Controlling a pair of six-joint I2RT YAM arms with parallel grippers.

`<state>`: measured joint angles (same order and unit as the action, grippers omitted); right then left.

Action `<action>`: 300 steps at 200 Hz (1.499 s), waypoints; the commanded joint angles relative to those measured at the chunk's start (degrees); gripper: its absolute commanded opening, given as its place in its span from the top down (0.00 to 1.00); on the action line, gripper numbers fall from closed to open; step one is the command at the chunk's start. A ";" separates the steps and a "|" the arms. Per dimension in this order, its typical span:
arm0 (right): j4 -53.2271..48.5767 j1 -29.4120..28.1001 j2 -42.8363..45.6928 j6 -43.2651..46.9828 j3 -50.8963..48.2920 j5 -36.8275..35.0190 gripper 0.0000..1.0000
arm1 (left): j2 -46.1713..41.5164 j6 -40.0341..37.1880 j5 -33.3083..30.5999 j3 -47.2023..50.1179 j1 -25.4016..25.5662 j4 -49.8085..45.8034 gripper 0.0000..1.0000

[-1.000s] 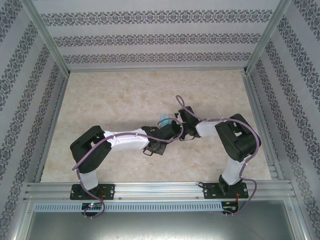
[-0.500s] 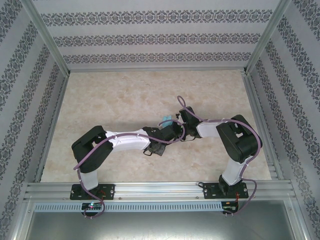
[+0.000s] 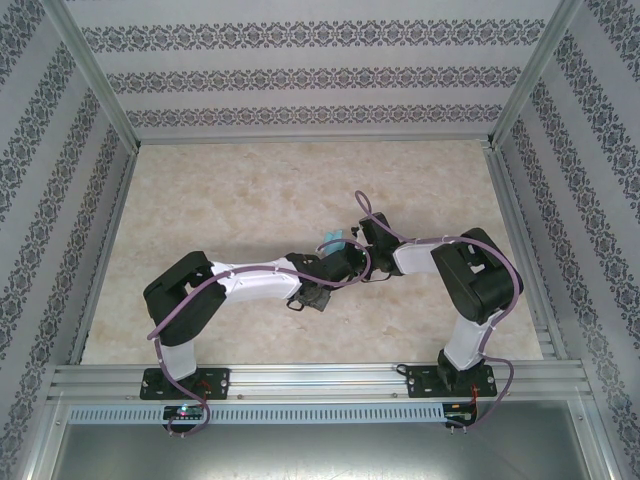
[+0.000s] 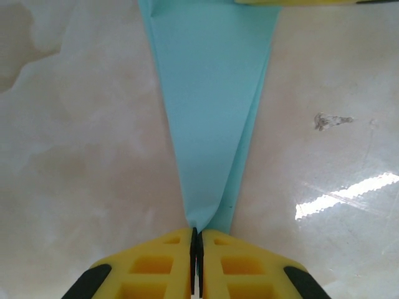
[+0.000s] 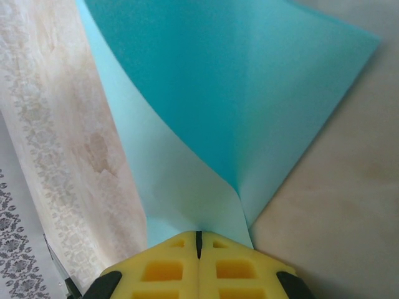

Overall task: Fold a paper plane with a square sheet of paper (pick it up from the middle)
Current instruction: Fold the wing for the fifth time at the center of the table.

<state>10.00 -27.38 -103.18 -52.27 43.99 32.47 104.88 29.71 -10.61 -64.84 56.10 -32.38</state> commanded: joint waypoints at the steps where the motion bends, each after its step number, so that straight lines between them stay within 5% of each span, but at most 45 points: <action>1: -4.97 0.00 -4.40 0.17 -2.37 -5.49 0.96 | 0.39 -4.17 -1.12 -2.34 2.72 -0.54 0.86; 67: -4.95 0.47 -3.72 0.33 -2.82 -5.31 0.97 | -2.05 -5.51 -1.95 -2.65 3.16 -0.60 0.75; 134: -4.81 0.57 -3.79 0.60 -2.94 -4.91 0.97 | -12.54 -1.72 12.53 3.48 -3.75 7.75 0.64; 206: -4.90 0.57 -3.87 0.77 -3.03 -4.70 0.98 | -14.04 5.91 24.95 14.37 -13.98 20.40 0.82; 300: -5.69 0.66 -3.78 0.97 -3.03 -5.05 0.98 | -8.99 6.43 29.95 15.05 -14.44 24.09 0.90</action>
<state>11.25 -26.76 -103.46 -52.25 43.48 33.91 94.83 35.46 17.89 -49.36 41.93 -10.17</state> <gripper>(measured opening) 0.048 0.103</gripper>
